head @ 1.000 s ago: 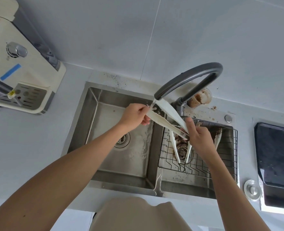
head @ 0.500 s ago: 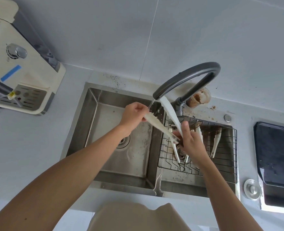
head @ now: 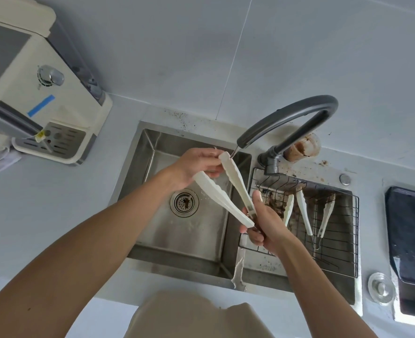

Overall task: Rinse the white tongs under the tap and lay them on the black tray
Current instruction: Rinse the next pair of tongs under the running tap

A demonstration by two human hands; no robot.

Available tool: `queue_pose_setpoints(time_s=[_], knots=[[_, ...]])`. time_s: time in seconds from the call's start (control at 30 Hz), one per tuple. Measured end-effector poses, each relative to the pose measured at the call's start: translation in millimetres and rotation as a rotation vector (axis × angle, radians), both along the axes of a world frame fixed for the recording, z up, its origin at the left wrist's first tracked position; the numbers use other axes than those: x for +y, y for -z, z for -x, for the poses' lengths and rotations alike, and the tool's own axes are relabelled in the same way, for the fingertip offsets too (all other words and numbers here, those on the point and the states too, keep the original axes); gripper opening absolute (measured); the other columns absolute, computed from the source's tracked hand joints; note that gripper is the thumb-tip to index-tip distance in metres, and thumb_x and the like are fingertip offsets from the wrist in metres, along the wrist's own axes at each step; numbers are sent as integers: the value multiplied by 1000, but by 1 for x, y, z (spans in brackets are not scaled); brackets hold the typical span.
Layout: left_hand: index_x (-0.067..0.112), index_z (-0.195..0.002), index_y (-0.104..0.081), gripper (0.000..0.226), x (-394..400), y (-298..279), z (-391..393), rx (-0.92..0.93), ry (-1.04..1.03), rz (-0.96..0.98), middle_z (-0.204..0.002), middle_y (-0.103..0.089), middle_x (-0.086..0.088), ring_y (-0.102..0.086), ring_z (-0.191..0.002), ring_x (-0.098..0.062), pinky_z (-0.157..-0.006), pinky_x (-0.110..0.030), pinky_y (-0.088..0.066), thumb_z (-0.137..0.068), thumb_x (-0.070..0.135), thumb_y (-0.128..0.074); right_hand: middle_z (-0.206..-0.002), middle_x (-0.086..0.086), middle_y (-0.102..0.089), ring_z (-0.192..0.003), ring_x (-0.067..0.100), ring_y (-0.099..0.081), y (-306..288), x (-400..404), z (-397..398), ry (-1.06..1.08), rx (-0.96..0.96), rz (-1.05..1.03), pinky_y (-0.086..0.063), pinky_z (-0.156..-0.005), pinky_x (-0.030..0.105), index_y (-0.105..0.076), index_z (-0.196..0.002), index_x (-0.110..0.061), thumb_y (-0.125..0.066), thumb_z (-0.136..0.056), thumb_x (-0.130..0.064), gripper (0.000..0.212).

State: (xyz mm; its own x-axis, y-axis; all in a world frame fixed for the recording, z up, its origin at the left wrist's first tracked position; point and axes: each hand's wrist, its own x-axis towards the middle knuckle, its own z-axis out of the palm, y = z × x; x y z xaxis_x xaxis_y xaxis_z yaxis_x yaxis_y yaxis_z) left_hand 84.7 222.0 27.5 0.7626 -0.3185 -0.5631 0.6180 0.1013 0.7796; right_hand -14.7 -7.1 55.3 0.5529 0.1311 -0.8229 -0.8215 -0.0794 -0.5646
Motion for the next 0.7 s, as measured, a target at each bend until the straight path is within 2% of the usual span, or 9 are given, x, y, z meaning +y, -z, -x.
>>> queue_pose_setpoints(time_s=[0.07, 0.13, 0.2, 0.27, 0.33, 0.43, 0.5, 0.6, 0.7], knots=[[2, -118, -75, 25, -1, 7, 3, -49, -16, -51, -119, -72, -28, -73, -104, -35, -104, -49, -56, -93, 0, -72, -59, 14, -62, -34, 11, -27, -3, 0, -1, -27, 19, -31, -22, -38, 20, -55, -83, -7, -29, -102, -70, 71], [-1, -115, -75, 26, -4, 9, 6, -76, -62, -96, -107, -73, -29, -74, -95, -39, -100, -51, -58, -89, -2, -75, -50, 7, -56, -32, 9, -25, -2, -3, 0, -42, 55, -66, -19, -37, 20, -57, -85, -5, -32, -102, -70, 72], [0, -111, -76, 23, -10, 8, 9, -125, -86, -168, -90, -74, -16, -73, -80, -29, -84, -43, -62, -88, 3, -78, -52, 7, -54, -30, 9, -25, 3, -6, 1, -14, 95, -138, -18, -35, 17, -63, -89, -7, -41, -100, -70, 67], [4, -106, -78, 20, -15, 8, 11, -180, -100, -254, -89, -76, -6, -71, -78, -21, -74, -36, -59, -88, 12, -80, -53, 8, -52, -28, 7, -24, 7, -8, 3, 28, 115, -213, -20, -31, 15, -68, -82, -11, -47, -98, -68, 63], [5, -106, -79, 20, -21, 6, 12, -222, -123, -310, -96, -77, -4, -70, -82, -14, -65, -20, -55, -90, 17, -79, -50, 6, -51, -26, 6, -23, 12, -8, 4, 62, 129, -266, -20, -29, 14, -69, -76, -13, -47, -100, -65, 61], [2, -106, -78, 21, -27, 4, 12, -232, -148, -353, -91, -75, -4, -67, -65, 4, -52, -7, -47, -97, 19, -72, -47, 3, -49, -25, 5, -22, 14, -9, 5, 78, 155, -332, -18, -28, 13, -67, -74, -14, -48, -100, -62, 58], [3, -101, -79, 22, -27, 3, 12, -217, -174, -353, -85, -75, -5, -67, -62, 3, -54, -11, -49, -99, 23, -70, -47, 3, -49, -26, 5, -22, 13, -10, 4, 73, 153, -323, -18, -28, 14, -68, -74, -14, -47, -102, -61, 58], [5, -98, -80, 30, -19, 4, 10, -105, -238, -212, -92, -78, -18, -73, -80, -25, -76, -37, -60, -99, 32, -69, -53, 8, -51, -31, 10, -22, 9, -10, 0, 23, 77, -170, -17, -33, 18, -61, -82, -12, -44, -104, -61, 57], [5, -114, -73, 36, -8, 2, 10, 51, -248, 12, -101, -79, -15, -77, -92, -30, -85, -39, -63, -105, 35, -56, -62, 16, -58, -40, 15, -27, 7, -9, -5, -10, -71, 3, -20, -39, 25, -52, -82, -13, -44, -103, -63, 55]])
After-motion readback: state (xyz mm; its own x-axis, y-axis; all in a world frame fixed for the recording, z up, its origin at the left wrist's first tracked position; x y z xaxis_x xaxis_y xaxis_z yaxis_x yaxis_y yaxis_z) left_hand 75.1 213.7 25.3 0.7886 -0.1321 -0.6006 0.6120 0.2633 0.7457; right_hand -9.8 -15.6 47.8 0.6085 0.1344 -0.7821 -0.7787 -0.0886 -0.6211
